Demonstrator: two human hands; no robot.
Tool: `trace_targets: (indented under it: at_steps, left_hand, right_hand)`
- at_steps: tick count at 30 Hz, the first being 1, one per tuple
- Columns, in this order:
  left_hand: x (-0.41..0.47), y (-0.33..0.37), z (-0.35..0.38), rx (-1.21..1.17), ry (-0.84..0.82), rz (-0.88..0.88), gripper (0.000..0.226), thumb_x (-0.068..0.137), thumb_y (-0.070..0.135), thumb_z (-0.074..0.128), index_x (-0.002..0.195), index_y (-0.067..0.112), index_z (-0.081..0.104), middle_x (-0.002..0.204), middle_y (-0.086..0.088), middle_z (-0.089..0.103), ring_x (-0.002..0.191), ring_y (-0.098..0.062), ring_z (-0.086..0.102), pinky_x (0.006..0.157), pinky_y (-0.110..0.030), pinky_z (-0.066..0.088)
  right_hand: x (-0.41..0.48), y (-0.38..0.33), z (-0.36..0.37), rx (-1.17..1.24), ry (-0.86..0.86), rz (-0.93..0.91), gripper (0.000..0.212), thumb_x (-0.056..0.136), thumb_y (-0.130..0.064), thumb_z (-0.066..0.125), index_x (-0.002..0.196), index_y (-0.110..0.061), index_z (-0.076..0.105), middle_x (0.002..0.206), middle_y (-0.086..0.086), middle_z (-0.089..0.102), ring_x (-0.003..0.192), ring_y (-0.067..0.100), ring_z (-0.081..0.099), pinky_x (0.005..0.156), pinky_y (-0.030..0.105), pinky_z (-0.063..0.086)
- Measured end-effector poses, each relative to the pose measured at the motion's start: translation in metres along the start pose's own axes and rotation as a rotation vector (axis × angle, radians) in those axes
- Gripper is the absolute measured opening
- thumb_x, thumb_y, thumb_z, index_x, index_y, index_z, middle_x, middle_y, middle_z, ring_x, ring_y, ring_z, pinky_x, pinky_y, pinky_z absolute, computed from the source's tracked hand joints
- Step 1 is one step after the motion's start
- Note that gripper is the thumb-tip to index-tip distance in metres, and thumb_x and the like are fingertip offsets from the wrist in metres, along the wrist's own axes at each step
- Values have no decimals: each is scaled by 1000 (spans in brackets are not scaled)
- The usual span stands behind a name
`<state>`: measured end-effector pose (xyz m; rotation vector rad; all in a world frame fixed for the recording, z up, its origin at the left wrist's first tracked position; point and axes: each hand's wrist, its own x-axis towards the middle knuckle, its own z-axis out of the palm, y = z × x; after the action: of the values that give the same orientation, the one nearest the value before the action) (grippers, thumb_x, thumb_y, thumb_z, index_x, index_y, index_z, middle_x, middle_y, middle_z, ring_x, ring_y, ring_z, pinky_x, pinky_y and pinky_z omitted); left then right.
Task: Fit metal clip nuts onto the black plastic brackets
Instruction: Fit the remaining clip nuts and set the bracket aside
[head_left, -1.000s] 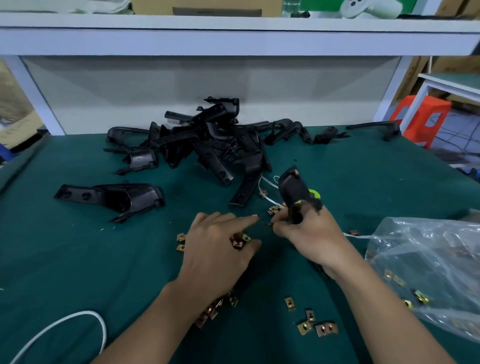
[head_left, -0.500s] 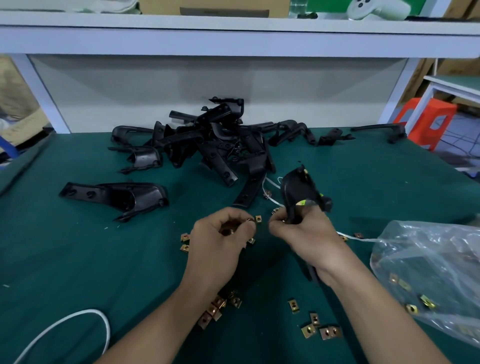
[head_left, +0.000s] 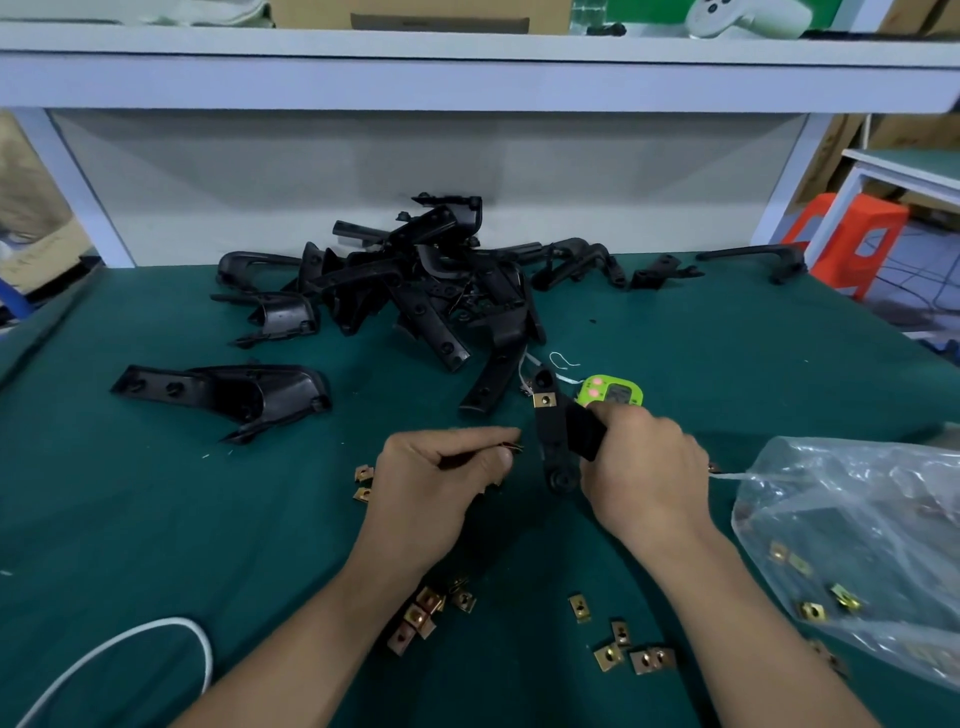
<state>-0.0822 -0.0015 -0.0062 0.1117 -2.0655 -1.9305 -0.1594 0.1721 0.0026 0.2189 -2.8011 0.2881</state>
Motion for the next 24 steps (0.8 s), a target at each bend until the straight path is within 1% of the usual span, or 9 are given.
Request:
trace_targets:
  at_steps: [3, 5, 7, 9, 12, 16, 18, 20, 24]
  left_hand:
    - [-1, 4, 2, -47, 6, -12, 15, 81, 25, 81, 93, 34, 83, 82, 1, 80, 77, -8, 73, 69, -13, 53]
    - [-2, 6, 1, -65, 25, -19, 15, 77, 32, 80, 92, 32, 83, 82, -1, 80, 78, -16, 74, 70, -17, 56]
    - [-2, 7, 1, -76, 29, -27, 16, 75, 34, 80, 90, 31, 84, 81, -2, 79, 77, -17, 74, 70, -18, 56]
    - [-1, 6, 1, -91, 17, -37, 13, 77, 23, 83, 88, 30, 84, 81, -2, 80, 75, -12, 72, 69, -17, 55]
    - [0, 4, 1, -107, 1, -65, 27, 77, -5, 82, 82, 22, 84, 80, -5, 79, 72, -9, 73, 66, -15, 53]
    - [1, 4, 0, -134, -3, -95, 26, 71, -11, 83, 76, 14, 83, 77, -11, 78, 67, -12, 72, 62, -16, 53]
    - [1, 5, 1, -165, -7, -102, 25, 67, -8, 86, 75, 15, 83, 77, -11, 78, 66, -12, 71, 61, -17, 53]
    - [1, 5, 1, -211, -20, -113, 21, 59, 6, 89, 76, 17, 83, 76, -12, 77, 64, -13, 70, 60, -19, 54]
    - [0, 5, 1, -230, -67, -117, 25, 53, 18, 90, 77, 18, 82, 74, -10, 77, 63, -12, 70, 58, -19, 54]
  right_hand:
    - [0, 1, 1, 12, -15, 11, 24, 77, -20, 70, 98, -30, 65, 79, 2, 69, 77, 34, 64, 62, 32, 31]
    - [0, 1, 1, 9, -13, 16, 24, 77, -18, 68, 98, -29, 65, 80, 3, 69, 78, 34, 64, 62, 32, 31]
    - [-1, 0, 1, -3, -14, 14, 24, 77, -15, 66, 97, -28, 64, 80, 3, 69, 77, 34, 63, 62, 31, 30]
    - [-1, -2, -1, -15, -20, 13, 25, 76, -14, 65, 98, -28, 64, 80, 2, 69, 73, 33, 60, 62, 31, 29]
    - [-1, -3, -3, -28, -29, 9, 26, 76, -14, 65, 97, -28, 63, 79, 1, 68, 65, 30, 46, 62, 31, 28]
    - [-2, -5, -5, -21, -32, 4, 24, 76, -15, 66, 96, -29, 64, 76, 0, 64, 65, 28, 44, 62, 31, 28]
    - [-3, -6, -6, -32, -22, 1, 25, 75, -13, 65, 94, -29, 63, 73, -3, 60, 64, 28, 45, 63, 31, 27]
    - [-3, -7, -6, -40, -20, -1, 26, 74, -11, 64, 93, -29, 63, 72, -4, 59, 66, 29, 51, 64, 31, 27]
    - [-3, -7, -8, -46, -21, -8, 29, 75, -12, 67, 95, -32, 64, 69, -8, 51, 63, 26, 40, 65, 31, 26]
